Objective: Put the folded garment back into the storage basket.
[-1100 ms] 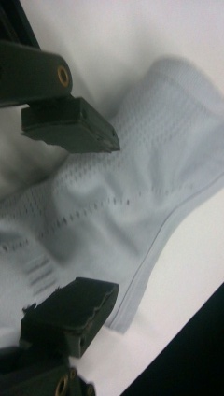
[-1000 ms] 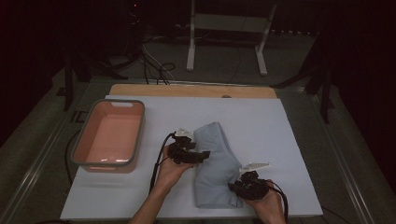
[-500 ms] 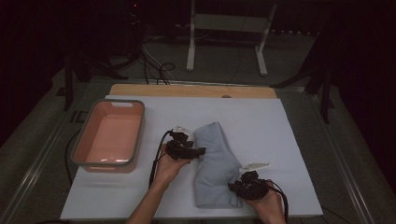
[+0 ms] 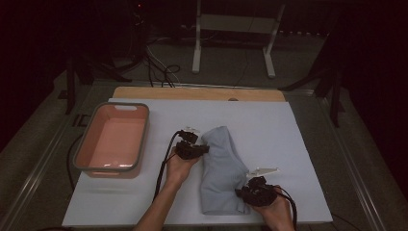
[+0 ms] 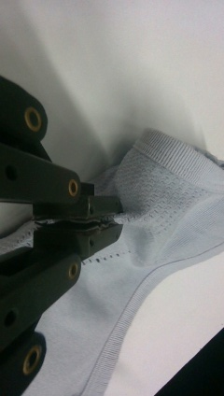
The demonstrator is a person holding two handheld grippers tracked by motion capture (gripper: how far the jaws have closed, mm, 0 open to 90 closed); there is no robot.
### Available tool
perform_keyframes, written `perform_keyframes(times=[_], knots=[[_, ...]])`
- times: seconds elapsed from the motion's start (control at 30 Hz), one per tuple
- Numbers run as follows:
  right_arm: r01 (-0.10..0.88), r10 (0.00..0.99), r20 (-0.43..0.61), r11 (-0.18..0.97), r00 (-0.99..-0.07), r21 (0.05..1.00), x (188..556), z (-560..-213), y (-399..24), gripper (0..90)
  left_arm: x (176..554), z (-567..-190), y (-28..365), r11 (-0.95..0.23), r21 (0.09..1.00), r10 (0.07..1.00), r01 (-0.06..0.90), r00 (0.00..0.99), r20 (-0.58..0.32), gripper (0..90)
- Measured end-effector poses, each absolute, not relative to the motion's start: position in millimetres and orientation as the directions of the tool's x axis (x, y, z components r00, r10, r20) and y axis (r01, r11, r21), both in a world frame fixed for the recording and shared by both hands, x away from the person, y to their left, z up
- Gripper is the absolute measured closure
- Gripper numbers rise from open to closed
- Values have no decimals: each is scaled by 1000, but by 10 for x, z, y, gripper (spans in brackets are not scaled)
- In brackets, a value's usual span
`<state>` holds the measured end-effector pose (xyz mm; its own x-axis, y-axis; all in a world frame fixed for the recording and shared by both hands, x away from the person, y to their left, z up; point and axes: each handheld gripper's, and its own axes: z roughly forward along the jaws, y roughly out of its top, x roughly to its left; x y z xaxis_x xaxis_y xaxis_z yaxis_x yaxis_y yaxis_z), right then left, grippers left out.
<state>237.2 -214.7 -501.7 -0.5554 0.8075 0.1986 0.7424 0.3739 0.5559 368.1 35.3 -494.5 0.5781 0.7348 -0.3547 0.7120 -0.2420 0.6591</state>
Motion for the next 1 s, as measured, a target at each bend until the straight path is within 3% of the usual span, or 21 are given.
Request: perform_keyframes(times=[0.13, 0.3, 0.6, 1.0], knots=[[739, 806, 195, 378, -559, 558, 2373, -5019, -2149, 763, 3698, -4937, 341, -230, 665, 737, 711, 573, -357, 870], [738, 806, 194, 379, -560, 558, 2372, -5018, -2148, 763, 3752, -4990, 360, -205, 650, 756, 731, 541, -369, 571], [741, 807, 196, 377, -557, 556, 2371, -5016, -2145, 763, 3813, -5074, 333, -183, 629, 737, 756, 529, -421, 307], [738, 805, 194, 379, -560, 558, 2372, -5019, -2148, 760, 3869, -5136, 220, -226, 603, 747, 765, 534, -397, 256]])
